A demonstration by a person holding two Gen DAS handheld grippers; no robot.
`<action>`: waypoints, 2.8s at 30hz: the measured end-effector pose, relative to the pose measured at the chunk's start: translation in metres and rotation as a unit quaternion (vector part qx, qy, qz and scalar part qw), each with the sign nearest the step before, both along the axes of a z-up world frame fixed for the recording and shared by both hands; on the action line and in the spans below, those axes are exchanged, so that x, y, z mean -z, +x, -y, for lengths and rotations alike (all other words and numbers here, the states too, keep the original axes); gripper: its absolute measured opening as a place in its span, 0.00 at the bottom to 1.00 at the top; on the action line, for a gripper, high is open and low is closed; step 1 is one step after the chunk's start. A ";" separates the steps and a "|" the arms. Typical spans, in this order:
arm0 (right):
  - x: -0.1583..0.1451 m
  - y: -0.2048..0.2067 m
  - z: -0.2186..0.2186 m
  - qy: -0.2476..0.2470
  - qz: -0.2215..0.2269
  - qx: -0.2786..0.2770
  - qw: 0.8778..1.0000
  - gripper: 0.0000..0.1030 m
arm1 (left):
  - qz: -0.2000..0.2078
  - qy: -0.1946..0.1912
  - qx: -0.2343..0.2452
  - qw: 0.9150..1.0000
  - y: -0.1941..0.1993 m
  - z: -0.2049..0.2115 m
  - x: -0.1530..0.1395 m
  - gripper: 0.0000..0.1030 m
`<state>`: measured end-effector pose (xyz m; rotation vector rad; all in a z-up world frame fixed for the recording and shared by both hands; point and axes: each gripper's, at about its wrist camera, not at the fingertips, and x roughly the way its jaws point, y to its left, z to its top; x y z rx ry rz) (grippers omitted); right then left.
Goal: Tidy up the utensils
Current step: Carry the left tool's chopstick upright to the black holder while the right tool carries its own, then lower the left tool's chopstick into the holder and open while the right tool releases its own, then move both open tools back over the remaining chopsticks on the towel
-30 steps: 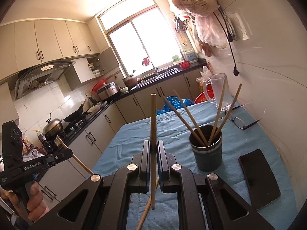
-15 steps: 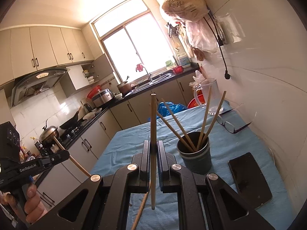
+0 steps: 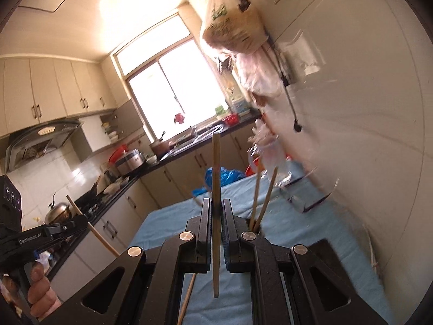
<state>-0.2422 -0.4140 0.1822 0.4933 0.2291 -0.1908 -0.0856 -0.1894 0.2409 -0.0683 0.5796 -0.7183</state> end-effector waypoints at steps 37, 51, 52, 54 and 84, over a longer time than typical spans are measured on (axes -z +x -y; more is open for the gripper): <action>0.000 0.080 0.054 -0.003 -0.025 0.031 0.999 0.27 | -0.071 -0.008 0.024 0.997 0.097 0.113 0.025 0.07; -0.002 0.021 0.024 -0.002 -0.015 0.024 1.000 0.42 | -0.038 -0.017 -0.014 0.999 0.036 0.033 0.017 0.30; 0.004 0.021 0.018 -0.001 -0.027 0.018 0.999 0.42 | -0.037 -0.011 -0.019 0.999 0.031 0.027 0.021 0.30; 0.020 0.023 0.009 0.009 -0.050 0.003 0.999 0.42 | -0.039 0.001 -0.032 0.999 0.018 0.007 0.035 0.30; 0.137 0.033 -0.131 0.014 -0.248 -0.096 0.964 0.42 | -0.192 0.071 -0.139 0.969 -0.045 -0.141 0.189 0.33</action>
